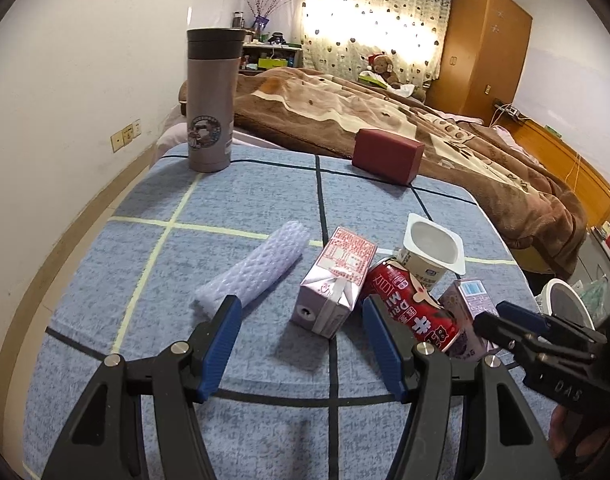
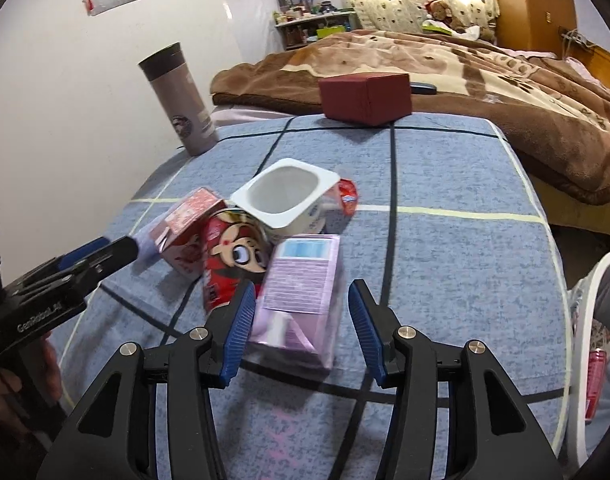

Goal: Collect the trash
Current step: 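Grasp the purple juice carton with the right tool while the left tool grasps the pink carton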

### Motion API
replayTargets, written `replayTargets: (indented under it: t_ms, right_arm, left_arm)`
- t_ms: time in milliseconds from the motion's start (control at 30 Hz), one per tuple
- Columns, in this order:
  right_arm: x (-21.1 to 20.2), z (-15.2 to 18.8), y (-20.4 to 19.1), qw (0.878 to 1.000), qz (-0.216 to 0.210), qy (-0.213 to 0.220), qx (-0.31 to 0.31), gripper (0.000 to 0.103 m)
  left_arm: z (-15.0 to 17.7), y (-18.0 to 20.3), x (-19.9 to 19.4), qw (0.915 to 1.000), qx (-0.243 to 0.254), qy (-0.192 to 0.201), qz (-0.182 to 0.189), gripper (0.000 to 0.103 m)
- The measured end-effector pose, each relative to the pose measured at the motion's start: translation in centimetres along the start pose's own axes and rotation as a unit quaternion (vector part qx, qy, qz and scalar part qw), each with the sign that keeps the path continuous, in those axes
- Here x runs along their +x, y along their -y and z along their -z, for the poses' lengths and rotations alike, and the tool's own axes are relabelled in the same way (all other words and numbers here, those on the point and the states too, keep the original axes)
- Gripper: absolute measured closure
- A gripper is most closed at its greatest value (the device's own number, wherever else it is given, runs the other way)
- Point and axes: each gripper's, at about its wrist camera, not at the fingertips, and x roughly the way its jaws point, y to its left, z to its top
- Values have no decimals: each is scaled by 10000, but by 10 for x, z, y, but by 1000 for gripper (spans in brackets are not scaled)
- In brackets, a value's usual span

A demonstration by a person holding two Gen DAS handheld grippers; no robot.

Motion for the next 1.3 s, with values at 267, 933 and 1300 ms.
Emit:
replayTargets:
  t_ms: [267,933,1300]
  right_arm:
    - [12,1,3,9995,267,-159,18,53]
    - [15,6,9,9976,682,-52,-97,64]
    - [21,8,17,9976,689,-103,-11,64]
  left_arm:
    - [-6,7,10,9999,124,-69,89,38]
    - [-15,19,61,9980,435,-453,25,38]
    - [-17,26,79,9970,546,-549,-57,40]
